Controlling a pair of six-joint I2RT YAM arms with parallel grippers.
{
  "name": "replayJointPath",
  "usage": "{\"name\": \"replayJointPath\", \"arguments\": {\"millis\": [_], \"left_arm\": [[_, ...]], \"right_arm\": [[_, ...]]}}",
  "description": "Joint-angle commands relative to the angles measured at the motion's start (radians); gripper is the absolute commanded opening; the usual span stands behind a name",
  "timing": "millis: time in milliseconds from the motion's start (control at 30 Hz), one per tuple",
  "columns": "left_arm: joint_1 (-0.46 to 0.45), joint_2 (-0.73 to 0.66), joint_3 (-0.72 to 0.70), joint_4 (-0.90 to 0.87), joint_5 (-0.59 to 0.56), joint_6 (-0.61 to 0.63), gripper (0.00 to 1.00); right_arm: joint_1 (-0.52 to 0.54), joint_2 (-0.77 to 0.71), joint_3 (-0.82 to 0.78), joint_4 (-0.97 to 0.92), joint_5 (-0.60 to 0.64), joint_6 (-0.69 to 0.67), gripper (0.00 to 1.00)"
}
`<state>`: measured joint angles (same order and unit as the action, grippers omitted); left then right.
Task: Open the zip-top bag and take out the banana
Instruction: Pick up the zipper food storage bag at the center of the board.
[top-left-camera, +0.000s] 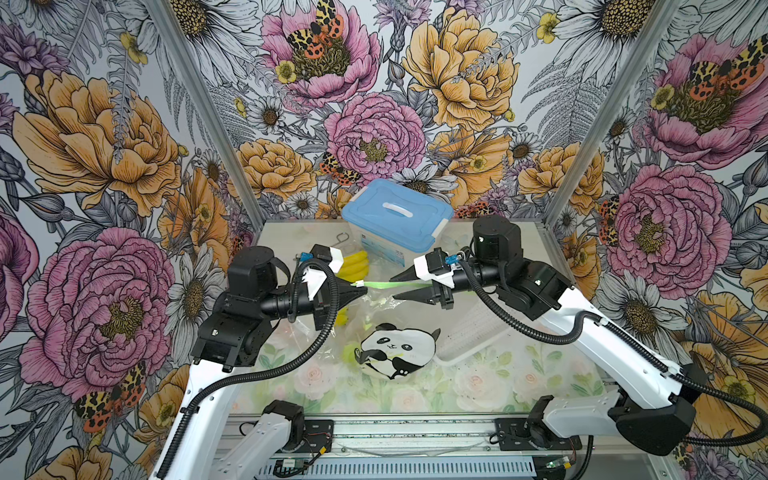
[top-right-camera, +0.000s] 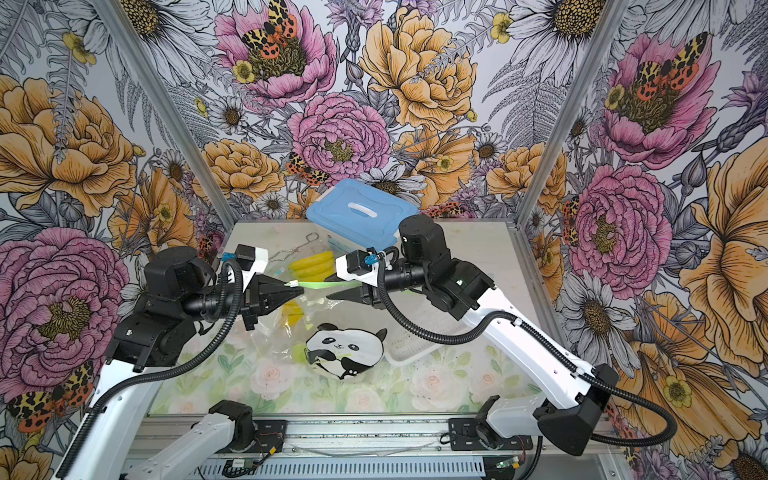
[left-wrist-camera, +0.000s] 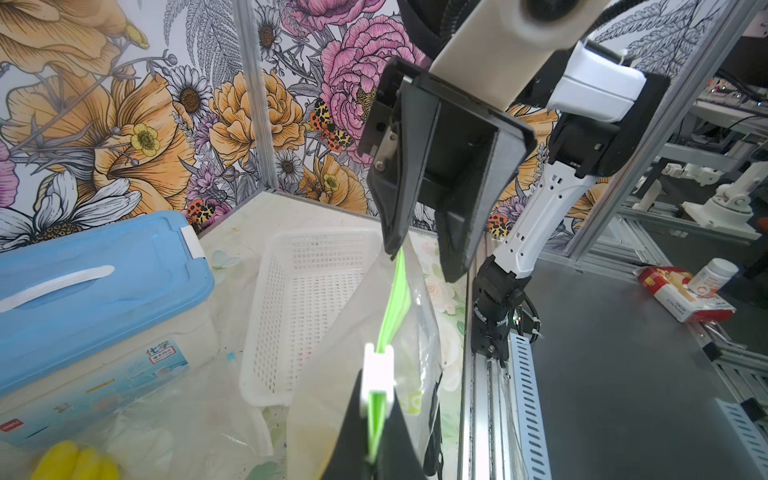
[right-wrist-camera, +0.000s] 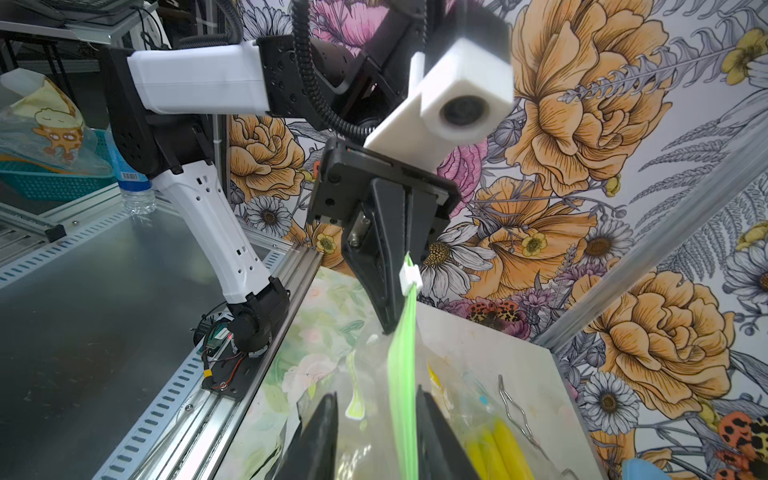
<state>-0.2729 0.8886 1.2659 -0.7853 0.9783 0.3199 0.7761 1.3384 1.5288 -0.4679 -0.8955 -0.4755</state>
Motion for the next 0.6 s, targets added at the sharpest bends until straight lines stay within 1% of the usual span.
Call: {"name": "replayJointPath", "arguments": {"millis": [0, 133, 367, 567], "left_arm": [[-0.046, 0.032, 0.049, -0.118, -0.071, 0.121, 0.0], [-0.081, 0.047, 0.056, -0.124, -0.11, 0.145, 0.0], [-0.101, 0.064, 0.071, -0.123, -0.129, 0.161, 0.0], [-0.114, 0.065, 0.085, -0.124, -0.141, 0.166, 0.0]], "right_arm": [[0.025, 0.045, 0.068, 0.018, -0.031, 0.038, 0.36], [0.053, 0.092, 0.118, 0.018, -0.06, 0.07, 0.37], [0.069, 0.111, 0.105, 0.018, -0.076, 0.099, 0.34], [0.071, 0.111, 0.088, 0.019, -0.044, 0.1, 0.32]]}}
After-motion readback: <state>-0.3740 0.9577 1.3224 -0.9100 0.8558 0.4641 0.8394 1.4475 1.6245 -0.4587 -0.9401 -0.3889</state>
